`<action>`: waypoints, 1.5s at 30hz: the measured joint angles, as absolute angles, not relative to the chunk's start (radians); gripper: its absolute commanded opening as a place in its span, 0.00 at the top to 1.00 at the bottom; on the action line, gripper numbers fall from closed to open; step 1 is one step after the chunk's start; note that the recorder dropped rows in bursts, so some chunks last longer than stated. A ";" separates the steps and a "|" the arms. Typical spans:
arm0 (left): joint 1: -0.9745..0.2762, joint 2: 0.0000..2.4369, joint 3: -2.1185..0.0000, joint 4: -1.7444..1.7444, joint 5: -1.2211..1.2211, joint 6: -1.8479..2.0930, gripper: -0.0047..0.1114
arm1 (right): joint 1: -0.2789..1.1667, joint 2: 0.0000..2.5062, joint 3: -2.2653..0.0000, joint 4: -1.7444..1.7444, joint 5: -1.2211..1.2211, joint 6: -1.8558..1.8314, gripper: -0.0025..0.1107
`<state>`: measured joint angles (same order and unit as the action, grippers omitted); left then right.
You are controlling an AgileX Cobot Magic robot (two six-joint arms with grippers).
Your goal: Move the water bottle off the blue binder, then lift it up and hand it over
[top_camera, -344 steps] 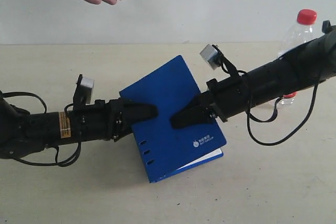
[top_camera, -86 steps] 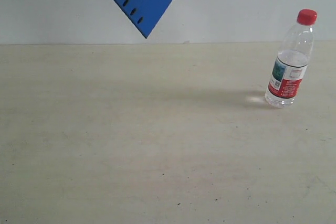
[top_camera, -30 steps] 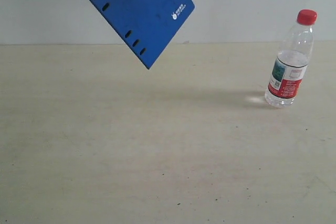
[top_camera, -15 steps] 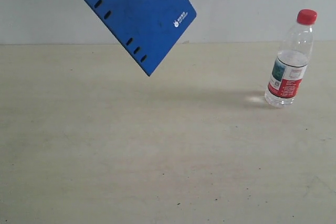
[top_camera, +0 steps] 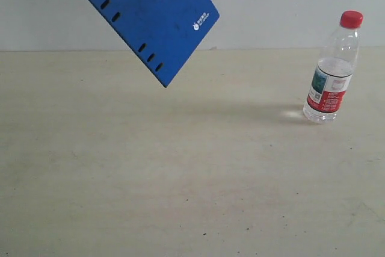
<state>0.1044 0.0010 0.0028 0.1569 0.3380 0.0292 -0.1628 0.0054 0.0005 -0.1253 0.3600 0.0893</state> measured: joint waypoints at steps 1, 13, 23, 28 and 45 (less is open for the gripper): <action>0.104 0.001 0.003 0.157 0.338 0.029 0.43 | -0.163 0.005 0.000 -0.127 0.362 0.087 0.98; 0.104 0.001 0.003 0.157 0.338 0.029 0.43 | -0.163 0.005 0.000 -0.009 0.362 0.000 0.98; 0.104 0.001 0.003 0.157 0.338 0.029 0.43 | -0.150 0.005 0.000 0.163 0.355 -0.199 0.98; 0.104 0.001 0.003 0.157 0.338 0.029 0.43 | -0.127 0.005 0.000 0.051 0.347 -0.070 0.98; 0.104 0.001 0.003 0.157 0.338 0.029 0.43 | -0.108 0.005 0.000 0.044 0.342 -0.042 0.98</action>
<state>0.1044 0.0010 0.0028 0.1569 0.3380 0.0292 -0.1082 0.0054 0.0002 0.0436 0.3418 -0.0425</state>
